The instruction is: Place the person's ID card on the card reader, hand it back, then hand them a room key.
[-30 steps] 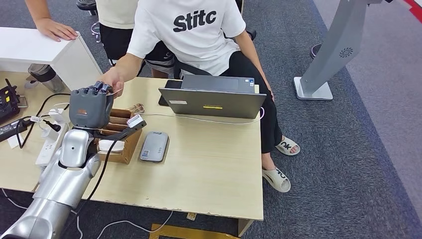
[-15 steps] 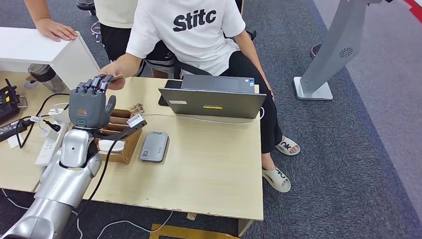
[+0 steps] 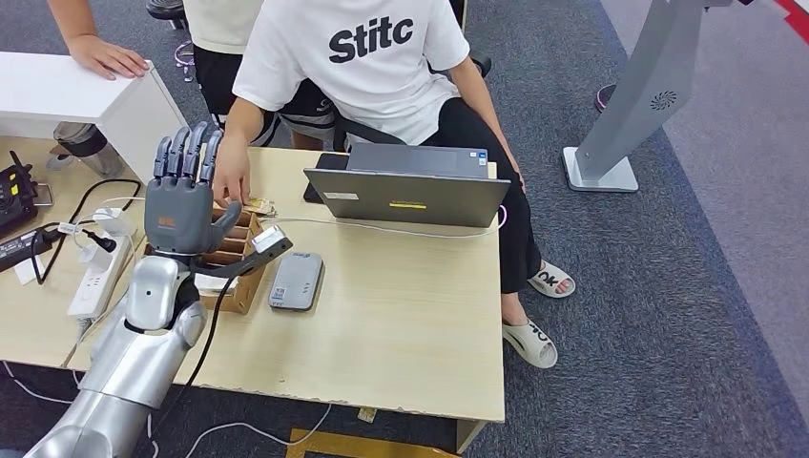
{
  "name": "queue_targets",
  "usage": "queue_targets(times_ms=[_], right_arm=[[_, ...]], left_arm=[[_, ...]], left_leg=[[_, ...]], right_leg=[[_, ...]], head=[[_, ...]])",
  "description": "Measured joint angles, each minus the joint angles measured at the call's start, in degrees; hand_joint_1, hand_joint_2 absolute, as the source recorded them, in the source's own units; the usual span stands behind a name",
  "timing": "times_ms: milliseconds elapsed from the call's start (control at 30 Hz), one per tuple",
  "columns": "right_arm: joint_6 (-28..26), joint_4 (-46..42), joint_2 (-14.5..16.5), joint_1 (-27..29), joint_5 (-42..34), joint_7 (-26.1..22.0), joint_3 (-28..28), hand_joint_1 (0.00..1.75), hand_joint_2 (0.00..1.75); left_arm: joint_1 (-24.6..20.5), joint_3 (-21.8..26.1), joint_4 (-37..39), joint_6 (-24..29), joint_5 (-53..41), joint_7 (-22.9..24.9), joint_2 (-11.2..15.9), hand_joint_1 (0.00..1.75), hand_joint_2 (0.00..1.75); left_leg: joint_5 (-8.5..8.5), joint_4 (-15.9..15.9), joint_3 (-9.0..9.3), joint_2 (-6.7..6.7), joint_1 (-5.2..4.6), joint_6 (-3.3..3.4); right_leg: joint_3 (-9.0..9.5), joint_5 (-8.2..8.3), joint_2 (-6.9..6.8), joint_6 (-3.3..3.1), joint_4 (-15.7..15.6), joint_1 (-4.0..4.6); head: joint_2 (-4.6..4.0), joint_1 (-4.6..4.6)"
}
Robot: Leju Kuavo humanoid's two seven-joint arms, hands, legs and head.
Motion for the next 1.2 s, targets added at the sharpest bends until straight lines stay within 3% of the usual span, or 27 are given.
queue_targets(times_ms=[133, 300, 367, 533, 733, 967, 1200], right_arm=[[-0.01, 0.00, 0.00, 0.03, -0.55, -0.14, -0.43, 0.00, 1.75], [0.10, 0.02, 0.00, 0.30, -1.51, -0.77, -1.73, 0.00, 1.75], [0.12, 0.02, 0.00, 0.44, -1.71, -1.01, -2.19, 0.00, 1.75], [0.03, 0.02, 0.00, 0.60, -1.90, -1.28, -2.97, 0.00, 1.75], [-0.02, 0.02, 0.00, 0.68, -2.14, -1.48, -3.30, 0.00, 1.75], [-0.23, 0.05, 0.02, 1.14, -3.07, -1.56, -5.72, 0.00, 1.75], [-0.34, 0.08, 0.37, 1.15, -3.42, -1.10, -6.70, 0.00, 1.75]], left_arm=[[1.13, -0.10, -1.73, -7.58, 6.85, -3.30, -0.13, 0.00, 1.75], [7.12, -1.00, -8.96, -26.43, 29.87, -10.62, 0.33, 0.00, 1.75], [9.70, -1.22, -12.04, -30.33, 35.91, -12.27, 0.80, 0.00, 1.75], [13.02, -1.31, -16.57, -35.03, 42.84, -13.84, 2.42, 0.00, 1.75], [13.97, -1.29, -17.88, -36.46, 45.04, -13.74, 3.28, 0.00, 1.75], [17.36, 1.32, -23.42, -39.37, 38.68, -6.57, 13.09, 0.00, 1.75], [17.96, 1.53, -25.61, -36.67, 28.54, -1.98, 16.02, 0.00, 1.75]], left_leg=[[0.00, 0.00, 0.01, 0.01, 0.00, 0.00], [-0.01, 0.00, -0.03, 0.04, 0.00, 0.00], [-0.02, 0.00, -0.08, 0.05, 0.00, 0.01], [-0.02, -0.01, -0.14, 0.02, 0.00, 0.01], [-0.01, -0.01, -0.14, 0.03, 0.01, 0.01], [0.04, -0.03, -0.16, -0.01, 0.02, -0.07], [0.04, -0.02, -0.18, -0.02, 0.01, -0.07]], right_leg=[[0.01, 0.00, 0.01, 0.00, 0.00, 0.00], [-0.04, 0.00, 0.05, 0.00, 0.00, 0.00], [-0.10, -0.01, 0.06, 0.00, 0.00, 0.00], [-0.14, -0.01, 0.01, 0.00, 0.00, 0.00], [-0.14, -0.01, 0.02, 0.00, 0.00, 0.00], [-0.18, -0.01, -0.03, -0.01, 0.05, 0.03], [-0.19, -0.01, -0.04, -0.01, 0.04, 0.02]], head=[[0.00, 0.01], [0.00, 0.02], [0.00, 0.01], [0.00, 0.01], [0.00, 0.01], [0.00, -0.01], [0.00, 0.01]])
